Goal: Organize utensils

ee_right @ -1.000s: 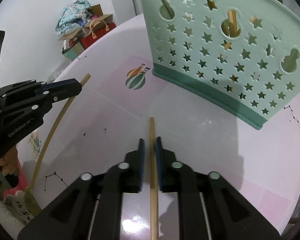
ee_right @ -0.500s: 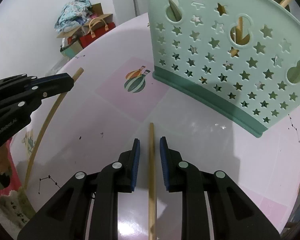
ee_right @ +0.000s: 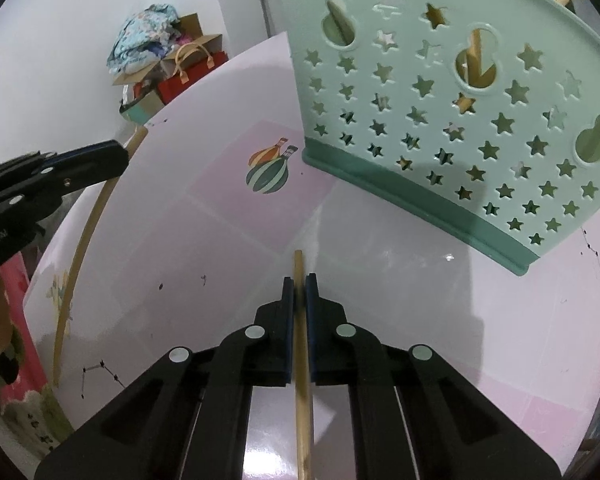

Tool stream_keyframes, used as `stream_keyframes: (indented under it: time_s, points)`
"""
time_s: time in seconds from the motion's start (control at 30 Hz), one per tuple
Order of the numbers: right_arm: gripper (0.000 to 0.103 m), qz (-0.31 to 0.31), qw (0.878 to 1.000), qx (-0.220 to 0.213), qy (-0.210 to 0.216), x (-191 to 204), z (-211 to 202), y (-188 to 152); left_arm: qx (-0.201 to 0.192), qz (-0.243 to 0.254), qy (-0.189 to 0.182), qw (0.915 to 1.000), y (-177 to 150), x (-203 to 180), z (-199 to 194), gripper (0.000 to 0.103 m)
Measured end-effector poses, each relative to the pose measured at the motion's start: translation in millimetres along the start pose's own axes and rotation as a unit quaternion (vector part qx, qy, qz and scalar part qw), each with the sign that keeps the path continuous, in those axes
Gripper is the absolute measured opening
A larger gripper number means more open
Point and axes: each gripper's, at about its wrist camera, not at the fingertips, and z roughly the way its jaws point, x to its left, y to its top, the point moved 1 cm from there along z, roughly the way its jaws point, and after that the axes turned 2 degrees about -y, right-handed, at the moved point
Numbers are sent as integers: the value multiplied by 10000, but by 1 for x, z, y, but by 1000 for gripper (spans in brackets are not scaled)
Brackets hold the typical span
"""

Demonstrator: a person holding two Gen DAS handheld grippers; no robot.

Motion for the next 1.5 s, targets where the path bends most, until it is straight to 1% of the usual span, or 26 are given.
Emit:
stream_keyframes:
  time_s: [0.1, 0.2, 0.27, 0.3, 0.37, 0.43, 0.5, 0.53, 0.57, 0.63, 0.67, 0.73, 0.83, 0.9, 1.0, 1.1, 1.17, 1.2, 1.27, 1.3, 1.33, 1.37, 1.4, 1.43, 1.5]
  points:
    - [6, 120, 9997, -199, 28, -4, -11, 4, -169, -139, -174, 9996, 6, 5, -11, 5]
    - [6, 244, 9981, -562, 44, -8, -34, 10, -384, -238, -335, 9984, 16, 9, -26, 5]
    - [6, 350, 9954, -890, 26, -12, -57, 14, -558, -279, -390, 9973, 23, 11, -36, 5]
    - [6, 393, 9942, -1002, 18, -15, -66, 16, -659, -312, -448, 9963, 28, 12, -43, 5]
    - [6, 563, 9891, -1359, 5, -20, -92, 17, -861, -358, -602, 9938, 37, 12, -56, 4]
    - [6, 713, 9833, -1676, -10, -26, -115, 17, -1077, -374, -766, 9905, 47, 12, -68, 4]
    - [6, 875, 9760, -1996, -27, -33, -138, 15, -1359, -366, -971, 9853, 61, 8, -84, 4]
    - [6, 927, 9732, -2102, -31, -36, -146, 13, -1446, -371, -1059, 9831, 68, 5, -89, 0]
    - [6, 989, 9699, -2224, -37, -39, -155, 11, -1585, -376, -1212, 9792, 77, 3, -97, 0]
    - [6, 1092, 9643, -2414, -32, -45, -167, 9, -1796, -377, -1379, 9733, 89, -1, -108, 0]
    - [6, 1149, 9616, -2491, -58, -48, -171, 7, -1973, -318, -1457, 9689, 98, -6, -116, 0]
    - [6, 1260, 9580, -2577, -79, -56, -175, 2, -2148, -194, -1525, 9645, 110, -16, -124, 0]
    - [6, 1398, 9544, -2637, -49, -66, -177, -4, -2180, -95, -1654, 9618, 122, -31, -124, 0]
    - [6, 1483, 9526, -2657, -3, -70, -177, -7, -2069, -57, -1666, 9641, 125, -38, -118, 0]
    - [6, 1533, 9518, -2656, 82, -73, -173, -12, -1756, -152, -1639, 9706, 118, -37, -103, 0]
    - [6, 1520, 9534, -2602, 170, -75, -168, -14, -1298, -466, -1520, 9787, 109, -21, -78, 0]
    - [6, 1507, 9544, -2568, 223, -75, -166, -13, -994, -759, -1325, 9833, 104, -1, -54, 0]
    - [6, 1502, 9547, -2557, 251, -75, -165, -13, -832, -823, -1230, 9855, 104, 6, -43, 2]
    - [6, 1483, 9552, -2542, 305, -75, -162, -13, -542, -973, -970, 9890, 100, 24, -16, 11]
    - [6, 1479, 9554, -2534, 325, -74, -162, -12, -329, -1016, -747, 9915, 98, 35, 2, 19]
    - [6, 1471, 9559, -2515, 360, -73, -160, -13, -150, -1076, -563, 9925, 95, 45, 14, 19]
    - [6, 1460, 9564, -2503, 365, -73, -158, -13, 155, -1210, -315, 9920, 91, 59, 34, 19]
    - [6, 1451, 9570, -2486, 365, -72, -157, -13, 363, -1292, -227, 9907, 87, 67, 48, 20]
    - [6, 1447, 9575, -2468, 374, -72, -155, -13, 637, -1462, -154, 9871, 81, 78, 66, 20]
    - [6, 1452, 9582, -2434, 380, -72, -153, -14, 890, -1632, 14, 9826, 74, 91, 85, 20]
